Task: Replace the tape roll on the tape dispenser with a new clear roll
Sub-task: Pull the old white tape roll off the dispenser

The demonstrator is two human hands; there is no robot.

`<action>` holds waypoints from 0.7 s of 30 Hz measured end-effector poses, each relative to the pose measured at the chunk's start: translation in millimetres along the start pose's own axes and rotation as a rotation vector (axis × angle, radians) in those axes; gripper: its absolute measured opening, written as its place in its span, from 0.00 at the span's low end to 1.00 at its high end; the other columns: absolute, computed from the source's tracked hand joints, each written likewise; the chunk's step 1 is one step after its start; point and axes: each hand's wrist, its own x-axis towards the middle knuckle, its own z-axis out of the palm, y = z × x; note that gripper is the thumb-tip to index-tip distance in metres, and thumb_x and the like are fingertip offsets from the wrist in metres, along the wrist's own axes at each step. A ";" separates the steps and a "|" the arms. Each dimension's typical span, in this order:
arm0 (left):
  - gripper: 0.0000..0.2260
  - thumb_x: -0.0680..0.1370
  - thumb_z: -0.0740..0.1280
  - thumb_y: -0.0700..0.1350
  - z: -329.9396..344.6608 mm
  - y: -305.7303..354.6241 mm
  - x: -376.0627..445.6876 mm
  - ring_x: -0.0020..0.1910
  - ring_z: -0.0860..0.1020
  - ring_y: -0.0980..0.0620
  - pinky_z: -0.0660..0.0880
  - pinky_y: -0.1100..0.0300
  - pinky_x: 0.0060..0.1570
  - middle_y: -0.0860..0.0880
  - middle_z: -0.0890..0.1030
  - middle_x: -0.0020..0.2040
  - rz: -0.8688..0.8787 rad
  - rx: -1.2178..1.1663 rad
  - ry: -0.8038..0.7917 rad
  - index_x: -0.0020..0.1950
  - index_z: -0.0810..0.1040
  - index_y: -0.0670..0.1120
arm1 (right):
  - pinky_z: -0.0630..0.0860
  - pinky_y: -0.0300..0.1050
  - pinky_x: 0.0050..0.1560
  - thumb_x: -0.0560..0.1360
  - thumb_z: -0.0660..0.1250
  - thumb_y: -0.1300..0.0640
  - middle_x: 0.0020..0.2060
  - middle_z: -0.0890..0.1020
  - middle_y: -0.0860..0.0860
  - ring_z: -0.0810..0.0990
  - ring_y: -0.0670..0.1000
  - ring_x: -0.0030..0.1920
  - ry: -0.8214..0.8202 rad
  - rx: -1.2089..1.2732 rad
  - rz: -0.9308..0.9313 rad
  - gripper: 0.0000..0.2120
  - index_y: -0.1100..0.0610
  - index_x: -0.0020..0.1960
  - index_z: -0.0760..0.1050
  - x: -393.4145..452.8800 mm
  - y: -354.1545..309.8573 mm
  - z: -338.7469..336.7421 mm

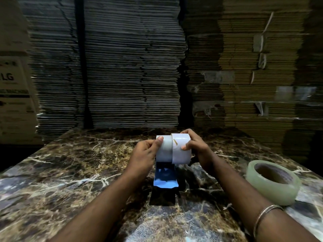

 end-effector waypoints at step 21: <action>0.25 0.74 0.66 0.62 -5.3 -7.4 4.7 0.46 0.81 0.35 0.77 0.38 0.50 0.37 0.84 0.42 -0.095 0.113 0.070 0.39 0.83 0.38 | 0.77 0.53 0.52 0.62 0.68 0.31 0.58 0.76 0.55 0.78 0.58 0.56 0.484 -0.956 0.030 0.41 0.51 0.66 0.60 6.7 30.6 -9.3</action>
